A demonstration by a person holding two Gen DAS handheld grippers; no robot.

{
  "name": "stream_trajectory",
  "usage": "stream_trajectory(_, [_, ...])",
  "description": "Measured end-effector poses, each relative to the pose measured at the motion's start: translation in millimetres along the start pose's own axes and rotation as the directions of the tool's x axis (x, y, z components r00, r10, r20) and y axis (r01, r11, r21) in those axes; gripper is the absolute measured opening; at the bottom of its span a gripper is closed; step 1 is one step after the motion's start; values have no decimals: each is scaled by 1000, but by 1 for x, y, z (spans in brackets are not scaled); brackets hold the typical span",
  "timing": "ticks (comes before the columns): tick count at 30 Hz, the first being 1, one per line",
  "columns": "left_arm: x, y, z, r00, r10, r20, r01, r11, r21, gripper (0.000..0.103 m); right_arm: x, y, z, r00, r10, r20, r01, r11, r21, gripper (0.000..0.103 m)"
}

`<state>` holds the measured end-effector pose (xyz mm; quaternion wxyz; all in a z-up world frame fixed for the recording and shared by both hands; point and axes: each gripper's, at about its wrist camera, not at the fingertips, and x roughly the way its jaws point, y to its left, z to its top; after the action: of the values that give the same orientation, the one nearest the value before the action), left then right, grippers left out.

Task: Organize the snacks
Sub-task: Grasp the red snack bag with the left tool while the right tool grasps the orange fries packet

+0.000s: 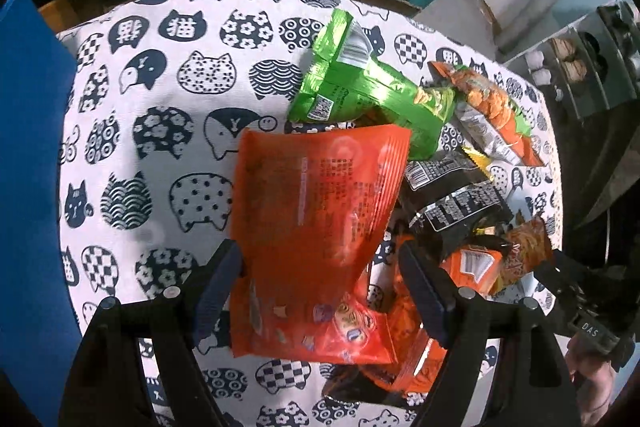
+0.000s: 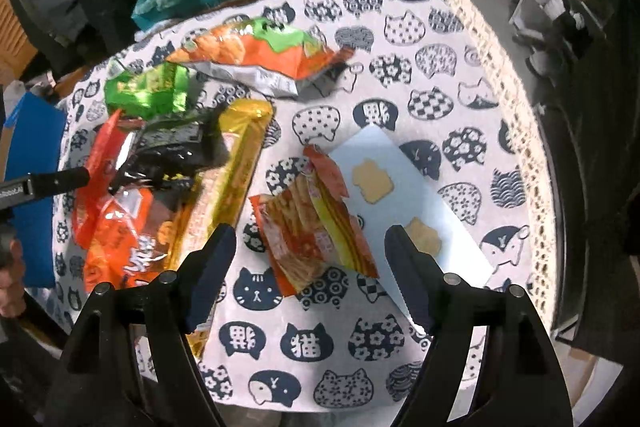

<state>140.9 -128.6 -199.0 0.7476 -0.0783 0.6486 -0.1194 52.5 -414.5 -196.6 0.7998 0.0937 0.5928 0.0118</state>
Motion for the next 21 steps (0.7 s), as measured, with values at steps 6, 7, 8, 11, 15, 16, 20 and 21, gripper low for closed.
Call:
stream_trajectory(6, [18,-3,1,1000,13,-24,-12,1000,13,82,18,-2,1,1000,7,-22,-8,1000,-1,77])
stream_trajectory(7, [21,-4,1,1000,16,-26,-15,1000,20,82,20,-1,2,1000,9,-25,-9,1000,-5,77])
stream_trajectory(8, [24,-3,0,999,21,-30,-21,999,30,82,22,0,3,1000,9,-29,-9,1000,-8,77])
stream_trajectory(11, [26,-1,-2,1000,9,-18,-8,999,35,82,28,2,6,999,5,-33,-6,1000,-19,77])
stream_trajectory(15, [21,1,-5,1000,-1,3,1,999,46,65,35,1,10,1000,3,-30,-4,1000,-18,77])
stream_trajectory(16, [19,3,-5,1000,-3,7,2,999,49,61,37,1,11,1000,3,-31,-3,1000,-19,77])
stream_trajectory(20, [12,6,-7,1000,-6,28,4,998,69,44,42,5,12,999,-5,-40,3,999,-35,58])
stream_trajectory(21, [9,8,-8,999,-7,31,5,997,73,40,45,6,11,999,-2,-48,1,999,-39,57])
